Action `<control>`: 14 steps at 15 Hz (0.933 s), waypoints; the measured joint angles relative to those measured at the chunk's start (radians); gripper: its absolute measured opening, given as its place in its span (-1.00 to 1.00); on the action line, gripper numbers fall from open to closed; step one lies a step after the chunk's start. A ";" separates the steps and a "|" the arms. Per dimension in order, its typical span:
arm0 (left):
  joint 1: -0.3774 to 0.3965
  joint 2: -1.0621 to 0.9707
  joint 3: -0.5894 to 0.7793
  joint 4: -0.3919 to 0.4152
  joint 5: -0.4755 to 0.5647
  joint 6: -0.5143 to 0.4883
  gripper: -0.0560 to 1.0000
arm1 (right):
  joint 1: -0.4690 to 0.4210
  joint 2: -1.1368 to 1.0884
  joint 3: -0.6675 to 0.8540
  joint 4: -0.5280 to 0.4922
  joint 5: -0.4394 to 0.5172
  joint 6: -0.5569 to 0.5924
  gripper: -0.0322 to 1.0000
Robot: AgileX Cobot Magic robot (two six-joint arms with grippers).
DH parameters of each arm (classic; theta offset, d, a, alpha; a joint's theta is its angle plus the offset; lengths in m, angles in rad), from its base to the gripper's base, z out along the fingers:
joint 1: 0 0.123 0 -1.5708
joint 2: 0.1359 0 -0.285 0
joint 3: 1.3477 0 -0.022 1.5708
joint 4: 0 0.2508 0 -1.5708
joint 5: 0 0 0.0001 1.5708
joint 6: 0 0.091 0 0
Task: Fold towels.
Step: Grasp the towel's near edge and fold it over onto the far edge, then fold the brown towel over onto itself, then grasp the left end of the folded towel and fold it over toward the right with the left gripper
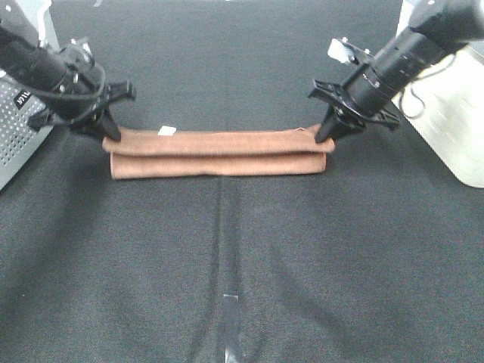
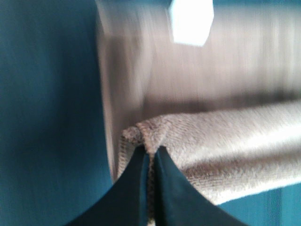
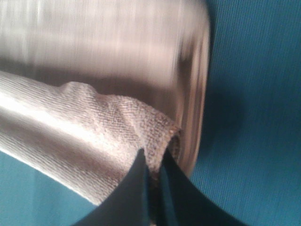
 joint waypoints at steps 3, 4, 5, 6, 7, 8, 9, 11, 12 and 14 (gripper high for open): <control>0.007 0.095 -0.148 -0.001 0.001 0.003 -0.88 | 0.000 0.111 -0.177 -0.022 0.031 0.015 -0.94; 0.007 0.122 -0.177 -0.001 0.001 0.005 -0.88 | 0.000 0.140 -0.209 -0.023 0.031 0.015 -0.94; 0.007 0.149 -0.193 -0.001 -0.004 0.005 -0.88 | 0.000 0.160 -0.230 -0.025 0.026 0.015 -0.94; 0.007 0.167 -0.197 0.000 -0.014 0.005 -0.88 | 0.000 0.173 -0.240 -0.025 0.023 0.017 -0.94; 0.007 0.181 -0.198 0.000 -0.024 0.005 -0.86 | 0.000 0.176 -0.242 -0.025 0.023 0.022 -0.88; 0.007 0.188 -0.198 0.002 -0.031 0.005 -0.80 | 0.000 0.176 -0.243 -0.025 0.023 0.036 -0.70; 0.007 0.189 -0.198 0.002 -0.044 0.005 -0.66 | 0.000 0.176 -0.246 -0.025 0.023 0.041 -0.40; 0.007 0.189 -0.198 0.002 -0.065 0.005 -0.32 | 0.000 0.176 -0.247 -0.025 0.028 0.041 -0.11; 0.007 0.189 -0.198 0.005 -0.070 0.005 0.01 | -0.001 0.176 -0.247 -0.025 0.037 0.041 0.31; 0.007 0.189 -0.198 0.007 -0.068 0.005 0.49 | -0.001 0.167 -0.247 -0.027 0.050 0.042 0.49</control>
